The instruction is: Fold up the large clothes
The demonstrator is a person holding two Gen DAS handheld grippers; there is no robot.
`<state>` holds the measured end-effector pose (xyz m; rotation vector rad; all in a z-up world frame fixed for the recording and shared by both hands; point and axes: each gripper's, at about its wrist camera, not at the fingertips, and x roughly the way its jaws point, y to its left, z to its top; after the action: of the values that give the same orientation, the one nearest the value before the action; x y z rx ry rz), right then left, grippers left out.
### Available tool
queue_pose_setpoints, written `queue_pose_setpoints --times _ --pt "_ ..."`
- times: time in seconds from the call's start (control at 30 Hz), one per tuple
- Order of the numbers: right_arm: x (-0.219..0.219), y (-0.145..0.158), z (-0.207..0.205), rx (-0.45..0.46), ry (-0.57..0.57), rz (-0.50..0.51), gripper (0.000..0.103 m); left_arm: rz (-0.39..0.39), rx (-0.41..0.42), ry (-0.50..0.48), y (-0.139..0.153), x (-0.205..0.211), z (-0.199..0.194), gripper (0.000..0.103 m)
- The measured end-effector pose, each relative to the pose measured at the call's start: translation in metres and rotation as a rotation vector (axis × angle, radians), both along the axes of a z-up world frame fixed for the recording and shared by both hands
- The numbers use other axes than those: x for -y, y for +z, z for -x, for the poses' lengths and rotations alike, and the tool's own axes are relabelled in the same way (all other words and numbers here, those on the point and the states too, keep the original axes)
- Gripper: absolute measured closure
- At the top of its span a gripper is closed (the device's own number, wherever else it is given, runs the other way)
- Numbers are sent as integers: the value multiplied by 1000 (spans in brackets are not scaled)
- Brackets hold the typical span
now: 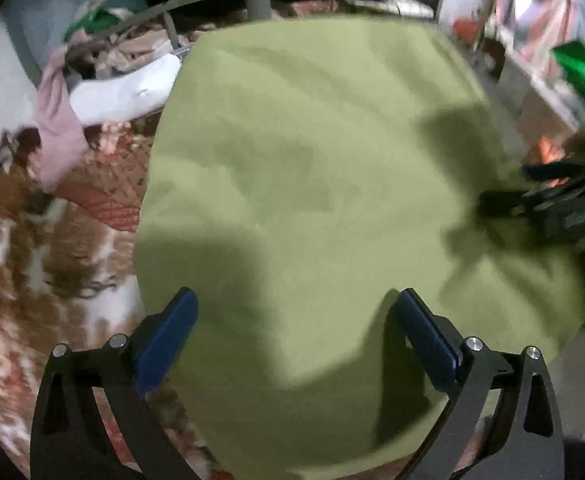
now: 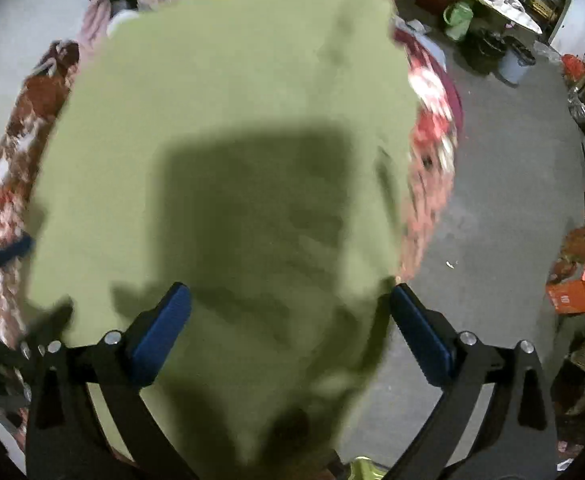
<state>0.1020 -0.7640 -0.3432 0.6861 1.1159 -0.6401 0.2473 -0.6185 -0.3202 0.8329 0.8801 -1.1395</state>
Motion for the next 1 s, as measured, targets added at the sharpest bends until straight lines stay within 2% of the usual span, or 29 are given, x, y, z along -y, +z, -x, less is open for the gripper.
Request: queue_pose_setpoints --times 0.13,0.2,0.27,0.33,0.4,0.53,0.63,0.73,0.8,0.87,1.0 --pt "1 -14 26 -30 23 17 5 -72 97 -24 -8 -7 4 4" --pt "4 -15 37 -64 32 29 5 -99 67 45 2 -15 -7 4" --pt "10 -9 51 -145 28 44 5 -112 2 151 17 -28 -25 5" --pt "14 3 64 -146 16 3 5 -84 -23 222 46 -47 -31 6" --pt "10 25 76 -131 24 21 5 -26 -37 262 82 -66 -25 5" --pt "-22 92 95 -44 35 108 5 53 -39 306 134 -91 2 5" --pt "-64 147 105 28 38 185 5 133 -25 303 166 -110 33 5" --pt "-118 198 114 55 65 285 5 221 -16 303 193 -132 67 5" --pt "-152 226 121 67 97 352 5 250 8 284 211 -153 91 5" --pt "-178 246 130 77 114 399 5 248 27 255 227 -173 111 5" --pt "-214 272 153 134 121 371 5 246 78 248 252 -206 142 5"
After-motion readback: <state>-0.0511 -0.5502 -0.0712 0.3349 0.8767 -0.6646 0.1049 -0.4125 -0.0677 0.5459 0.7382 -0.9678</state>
